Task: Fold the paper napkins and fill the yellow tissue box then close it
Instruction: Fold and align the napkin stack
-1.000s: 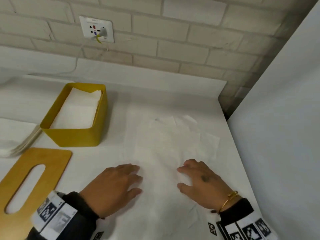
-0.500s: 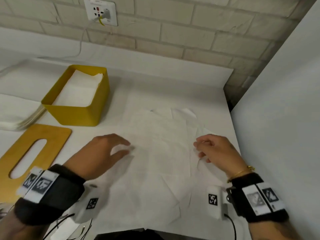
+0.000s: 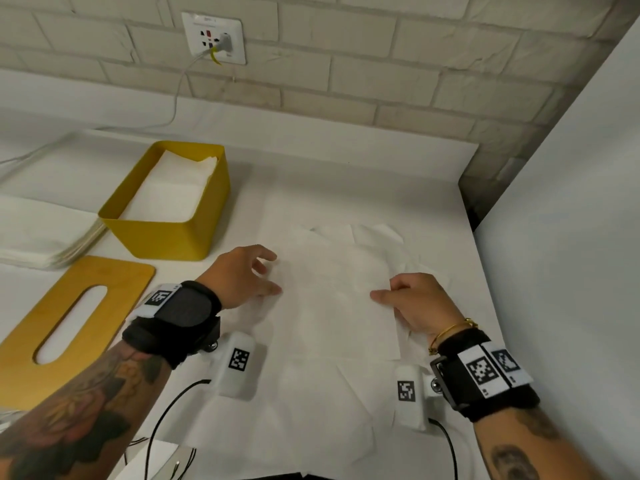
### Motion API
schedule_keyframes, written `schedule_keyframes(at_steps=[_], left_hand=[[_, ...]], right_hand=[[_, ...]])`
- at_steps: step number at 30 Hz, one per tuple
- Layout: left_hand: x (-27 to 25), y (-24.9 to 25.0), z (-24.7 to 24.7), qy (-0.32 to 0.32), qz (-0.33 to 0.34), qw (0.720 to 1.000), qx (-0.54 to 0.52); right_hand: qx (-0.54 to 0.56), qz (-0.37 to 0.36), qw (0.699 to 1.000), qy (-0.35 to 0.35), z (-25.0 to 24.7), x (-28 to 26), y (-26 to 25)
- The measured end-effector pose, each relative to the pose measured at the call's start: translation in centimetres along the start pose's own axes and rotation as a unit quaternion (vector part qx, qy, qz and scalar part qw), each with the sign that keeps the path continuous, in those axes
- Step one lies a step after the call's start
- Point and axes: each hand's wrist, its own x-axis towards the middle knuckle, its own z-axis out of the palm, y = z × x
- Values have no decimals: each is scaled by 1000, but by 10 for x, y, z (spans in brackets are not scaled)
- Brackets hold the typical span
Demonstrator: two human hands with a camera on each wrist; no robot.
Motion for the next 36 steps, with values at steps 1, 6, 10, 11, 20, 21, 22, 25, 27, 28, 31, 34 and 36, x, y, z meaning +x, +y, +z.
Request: schedule_keyframes(at_steps=[1, 6, 10, 11, 20, 21, 22, 25, 27, 28, 31, 34, 36], left_hand=[[1, -1, 1, 0, 4, 1000, 8], [8, -8, 0, 0, 7, 999, -39], [8, -1, -4, 33, 44, 996, -67], [5, 3, -5, 40, 64, 994, -77], [-21, 70, 1, 3, 280, 954, -110], [-21, 76, 4, -2, 285, 952, -115], [-21, 81, 7, -11, 290, 949, -121], [-19, 85, 13, -9, 298, 951, -81], [-19, 84, 14, -20, 276, 958, -77], [-19, 83, 14, -35, 266, 958, -97], [-24, 82, 10, -77, 239, 948, -196], [-28, 79, 6, -101, 183, 930, -304], [-27, 76, 9, -113, 139, 908, -378]], right_hand=[[28, -24, 999, 10, -2, 1, 0], [241, -46, 969, -19, -16, -3, 0], [310, -75, 947, -37, -19, 0, -5], [326, -89, 941, -39, -21, 2, -8], [281, -212, 931, -101, -39, -5, -57], [252, -223, 937, -96, -39, -8, -64], [225, -237, 941, -87, -40, -11, -71], [180, -275, 944, -39, -40, -14, -89], [171, -291, 941, -12, -40, -13, -96], [167, -299, 940, -3, -40, -13, -98], [165, -305, 937, 30, -39, -10, -100], [207, -273, 938, 62, -38, 0, -86], [268, -207, 941, 6, -31, 1, -72]])
